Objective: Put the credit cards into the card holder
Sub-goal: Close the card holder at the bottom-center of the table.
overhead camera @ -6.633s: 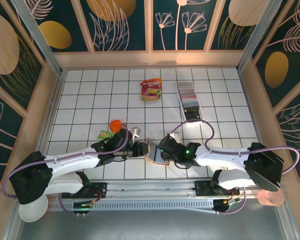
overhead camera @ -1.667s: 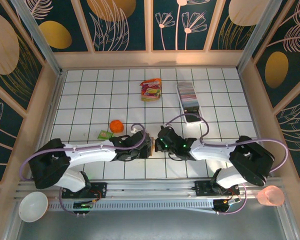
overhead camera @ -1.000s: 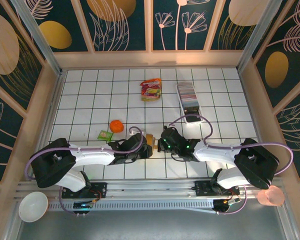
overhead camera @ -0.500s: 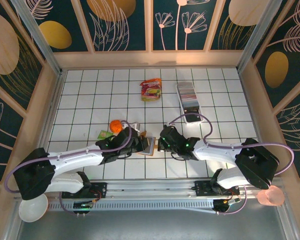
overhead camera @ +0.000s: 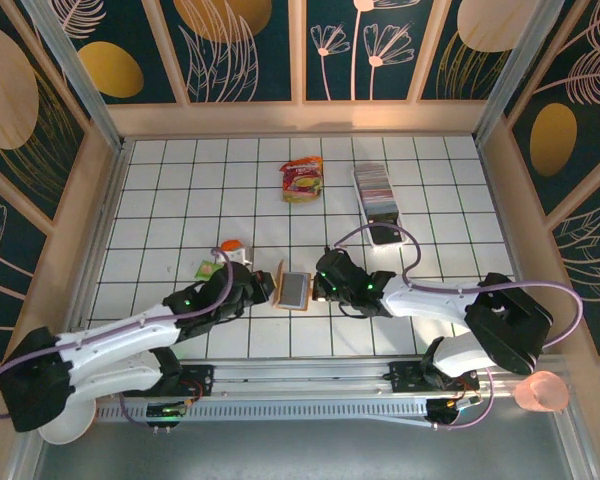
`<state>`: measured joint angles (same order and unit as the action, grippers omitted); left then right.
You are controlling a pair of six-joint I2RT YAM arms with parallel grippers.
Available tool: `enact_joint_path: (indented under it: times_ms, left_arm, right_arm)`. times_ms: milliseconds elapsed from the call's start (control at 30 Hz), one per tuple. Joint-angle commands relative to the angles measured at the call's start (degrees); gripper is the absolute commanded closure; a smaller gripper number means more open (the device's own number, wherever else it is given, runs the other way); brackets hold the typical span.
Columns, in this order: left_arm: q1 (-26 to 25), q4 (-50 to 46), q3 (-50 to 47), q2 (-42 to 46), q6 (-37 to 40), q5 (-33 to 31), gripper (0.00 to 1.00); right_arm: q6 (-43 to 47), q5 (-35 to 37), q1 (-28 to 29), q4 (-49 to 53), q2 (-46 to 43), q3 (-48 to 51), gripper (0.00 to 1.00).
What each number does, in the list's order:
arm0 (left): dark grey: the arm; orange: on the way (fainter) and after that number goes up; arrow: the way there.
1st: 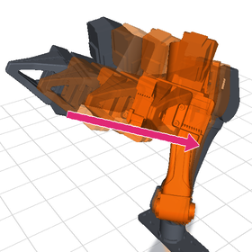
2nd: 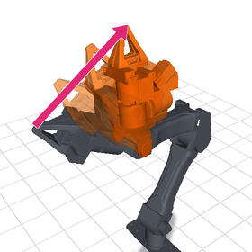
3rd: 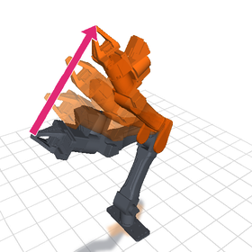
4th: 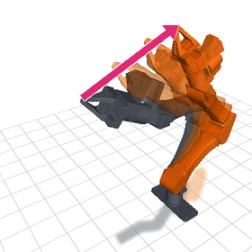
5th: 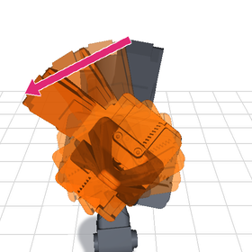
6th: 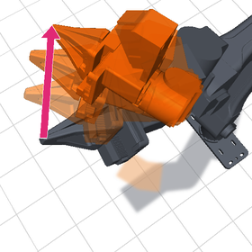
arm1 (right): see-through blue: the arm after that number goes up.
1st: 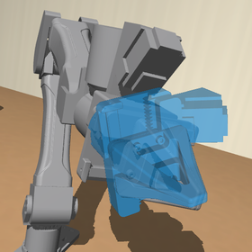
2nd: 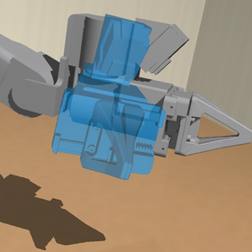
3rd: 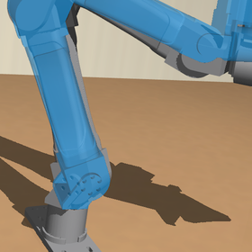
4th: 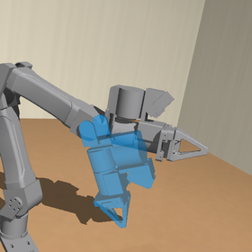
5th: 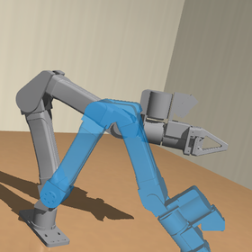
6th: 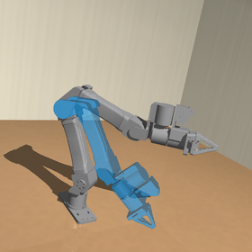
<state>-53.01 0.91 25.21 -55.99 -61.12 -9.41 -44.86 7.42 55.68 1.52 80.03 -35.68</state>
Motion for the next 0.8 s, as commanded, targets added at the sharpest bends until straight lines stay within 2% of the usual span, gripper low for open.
enact_joint_path:
  times_ms: [0, 233, 400, 633, 767]
  left_arm:
    - [0.28, -5.21, -2.70, 3.95, -3.31, -7.19, 1.00]
    - [0.49, -0.09, -5.81, -3.08, -5.14, -0.77, 1.00]
    - [0.53, 11.93, -6.91, -7.98, -3.85, 6.48, 1.00]
    - [0.54, 17.15, -4.26, -14.19, -1.19, 11.08, 1.00]
    - [0.53, 16.55, -2.26, -18.62, 0.33, 12.54, 1.00]
  right_arm:
    - [1.19, 0.74, -0.40, 1.36, 1.17, -2.19, 1.00]
    - [1.69, 0.49, -0.39, 1.94, 1.59, -2.90, 1.00]
    - [1.80, -0.19, -0.40, 1.76, 1.20, -3.27, 1.00]
    - [1.64, -1.51, -0.38, 0.03, 0.74, -3.01, 1.00]
    - [1.32, -2.34, -0.40, -0.96, 0.73, -2.48, 1.00]
